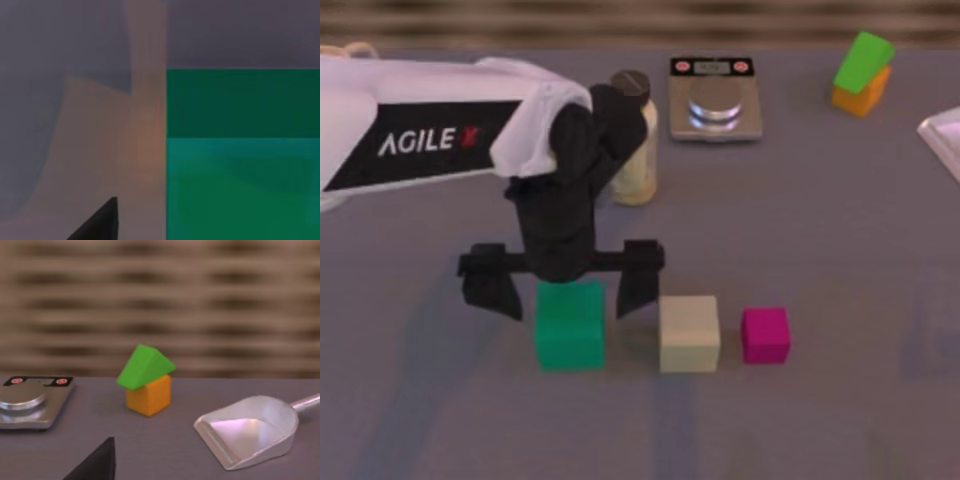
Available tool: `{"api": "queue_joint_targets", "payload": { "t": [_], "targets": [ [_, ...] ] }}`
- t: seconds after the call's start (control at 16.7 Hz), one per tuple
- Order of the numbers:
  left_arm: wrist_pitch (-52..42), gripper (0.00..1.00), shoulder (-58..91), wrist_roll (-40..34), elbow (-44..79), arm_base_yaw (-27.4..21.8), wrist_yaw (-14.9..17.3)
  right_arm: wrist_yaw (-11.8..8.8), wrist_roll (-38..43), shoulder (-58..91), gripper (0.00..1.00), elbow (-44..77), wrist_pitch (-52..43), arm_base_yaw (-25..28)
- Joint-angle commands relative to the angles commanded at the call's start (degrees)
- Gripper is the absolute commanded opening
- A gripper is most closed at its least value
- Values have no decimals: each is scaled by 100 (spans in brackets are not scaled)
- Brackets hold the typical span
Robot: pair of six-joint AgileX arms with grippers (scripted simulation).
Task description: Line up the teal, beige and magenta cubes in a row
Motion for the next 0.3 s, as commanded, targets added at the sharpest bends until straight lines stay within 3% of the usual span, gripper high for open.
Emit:
{"api": "queue_joint_targets", "payload": {
  "t": [0.3],
  "targets": [
    [-764, 100, -338, -3, 454, 60, -7, 0, 0, 0, 100, 0, 0, 0]
  ]
}}
